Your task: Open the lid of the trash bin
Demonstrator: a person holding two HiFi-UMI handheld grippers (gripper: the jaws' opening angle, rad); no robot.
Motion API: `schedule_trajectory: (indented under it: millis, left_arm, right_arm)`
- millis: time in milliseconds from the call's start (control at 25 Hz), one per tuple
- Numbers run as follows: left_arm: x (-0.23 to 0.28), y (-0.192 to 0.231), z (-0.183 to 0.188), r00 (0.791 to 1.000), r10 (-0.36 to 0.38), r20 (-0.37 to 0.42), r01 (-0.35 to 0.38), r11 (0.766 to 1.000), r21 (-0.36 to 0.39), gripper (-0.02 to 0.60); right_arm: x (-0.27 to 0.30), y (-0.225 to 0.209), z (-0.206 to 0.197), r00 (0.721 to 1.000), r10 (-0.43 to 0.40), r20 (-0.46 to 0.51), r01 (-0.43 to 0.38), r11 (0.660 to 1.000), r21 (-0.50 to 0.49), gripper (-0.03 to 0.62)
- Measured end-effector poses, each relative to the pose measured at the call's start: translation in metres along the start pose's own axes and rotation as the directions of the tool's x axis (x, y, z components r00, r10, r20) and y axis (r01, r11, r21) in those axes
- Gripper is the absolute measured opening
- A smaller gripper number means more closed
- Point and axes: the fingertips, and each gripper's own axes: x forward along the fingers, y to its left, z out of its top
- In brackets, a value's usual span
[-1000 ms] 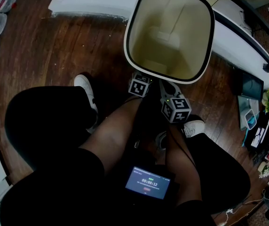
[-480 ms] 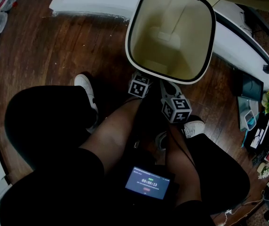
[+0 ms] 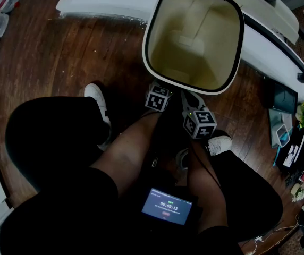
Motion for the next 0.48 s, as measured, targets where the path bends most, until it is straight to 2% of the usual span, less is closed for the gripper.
schedule_trajectory:
  millis: [80, 480]
  left_arm:
    - [-0.0005, 0.0002, 0.0002, 1.0, 0.001, 0.001, -0.001, 1.0, 0.005, 0.026]
    - [-0.0043, -0.0021, 0.0028, 1.0, 0.002, 0.021, -0.003, 1.0, 0.017, 0.026]
  right_arm:
    - [0.0006, 0.001, -0.0005, 1.0, 0.006, 0.005, -0.006, 1.0, 0.02, 0.005]
    - [-0.0006, 0.0008, 0.001, 1.0, -0.001, 0.01, 0.001, 1.0, 0.002, 0.005]
